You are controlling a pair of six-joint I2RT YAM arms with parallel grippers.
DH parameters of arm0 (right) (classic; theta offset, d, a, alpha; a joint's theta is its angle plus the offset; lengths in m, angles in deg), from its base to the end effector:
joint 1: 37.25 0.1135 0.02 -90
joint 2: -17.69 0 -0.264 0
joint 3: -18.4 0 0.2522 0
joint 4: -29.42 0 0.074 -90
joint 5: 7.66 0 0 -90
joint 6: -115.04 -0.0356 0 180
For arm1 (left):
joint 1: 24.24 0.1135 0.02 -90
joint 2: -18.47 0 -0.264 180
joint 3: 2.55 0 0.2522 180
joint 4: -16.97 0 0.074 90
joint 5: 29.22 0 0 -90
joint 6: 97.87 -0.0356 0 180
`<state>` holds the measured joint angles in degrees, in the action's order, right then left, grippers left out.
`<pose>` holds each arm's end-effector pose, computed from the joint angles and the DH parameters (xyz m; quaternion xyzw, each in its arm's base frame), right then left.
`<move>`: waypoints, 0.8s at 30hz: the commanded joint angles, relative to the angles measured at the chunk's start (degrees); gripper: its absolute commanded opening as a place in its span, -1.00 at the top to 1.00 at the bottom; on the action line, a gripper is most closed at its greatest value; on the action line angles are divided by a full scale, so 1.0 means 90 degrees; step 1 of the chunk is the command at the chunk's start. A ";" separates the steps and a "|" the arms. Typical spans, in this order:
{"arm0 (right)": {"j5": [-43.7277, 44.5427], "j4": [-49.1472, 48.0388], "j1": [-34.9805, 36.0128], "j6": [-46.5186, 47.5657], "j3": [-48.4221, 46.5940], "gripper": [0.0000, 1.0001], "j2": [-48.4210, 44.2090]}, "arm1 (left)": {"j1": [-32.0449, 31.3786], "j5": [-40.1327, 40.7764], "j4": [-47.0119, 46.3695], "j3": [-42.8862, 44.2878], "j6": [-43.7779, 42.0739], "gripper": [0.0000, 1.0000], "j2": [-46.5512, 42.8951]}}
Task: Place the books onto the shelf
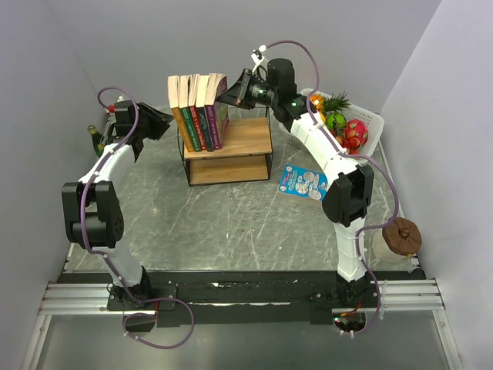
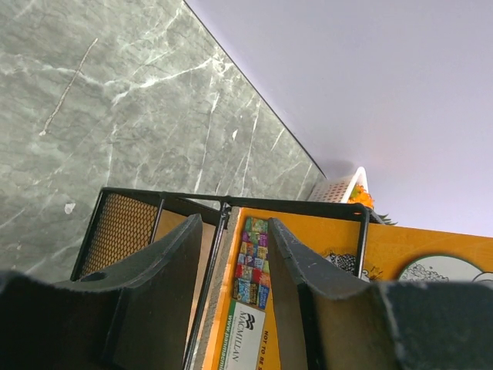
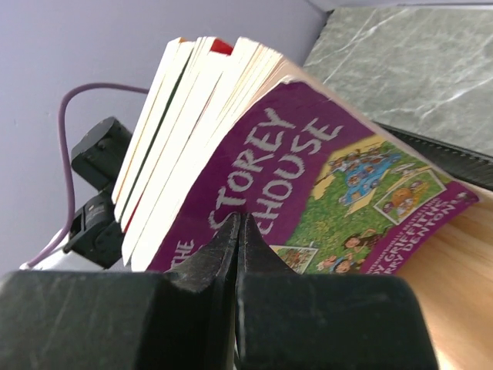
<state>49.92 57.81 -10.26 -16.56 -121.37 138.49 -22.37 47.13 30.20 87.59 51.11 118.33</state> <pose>0.4336 0.2423 0.4052 -0.0859 0.7495 0.5258 0.3930 0.4138 0.0051 0.2887 -0.3626 0.7470 -0.3491 0.4343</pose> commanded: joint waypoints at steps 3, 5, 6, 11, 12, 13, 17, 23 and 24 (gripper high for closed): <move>-0.0245 -0.0161 0.0108 -0.0045 -0.0247 1.00 -0.0120 | -0.0012 -0.0056 0.0020 0.0351 -0.0108 0.10 -0.0313; -0.0187 -0.0181 0.0117 -0.0036 -0.0198 1.00 -0.0169 | -0.0003 -0.0036 0.0020 0.0332 -0.0118 0.09 -0.0333; -0.0177 -0.0152 0.0108 -0.0016 -0.0178 1.00 -0.0198 | 0.0007 -0.0026 0.0020 0.0322 -0.0128 0.09 -0.0352; -0.0050 -0.0102 0.0049 0.0091 -0.0003 1.00 -0.0403 | 0.0085 -0.0065 0.0020 0.0205 -0.0128 0.08 -0.0421; -0.0040 -0.0102 0.0029 0.0101 0.0153 1.00 -0.0510 | 0.0105 -0.0065 0.0020 0.0186 -0.0128 0.08 -0.0450; -0.0011 -0.0112 0.0010 0.0121 0.0241 1.00 -0.0569 | 0.0124 -0.0075 0.0011 0.0147 -0.0118 0.08 -0.0470; 0.0038 -0.0239 -0.0097 0.0140 0.0807 0.99 -0.0949 | 0.0202 -0.0114 -0.0028 0.0078 -0.0069 0.07 -0.0528; 0.0116 -0.0278 -0.0195 0.0218 0.1237 0.99 -0.1272 | 0.0203 -0.0134 -0.0009 0.0068 -0.0040 0.07 -0.0548; 0.0116 -0.0278 -0.0205 0.0228 0.1267 0.99 -0.1292 | 0.0212 -0.0124 -0.0009 0.0049 -0.0040 0.07 -0.0558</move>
<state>50.07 57.77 -11.25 -15.80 -110.95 131.73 -20.56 47.09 31.20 88.22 51.13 116.23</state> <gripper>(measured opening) 0.008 0.465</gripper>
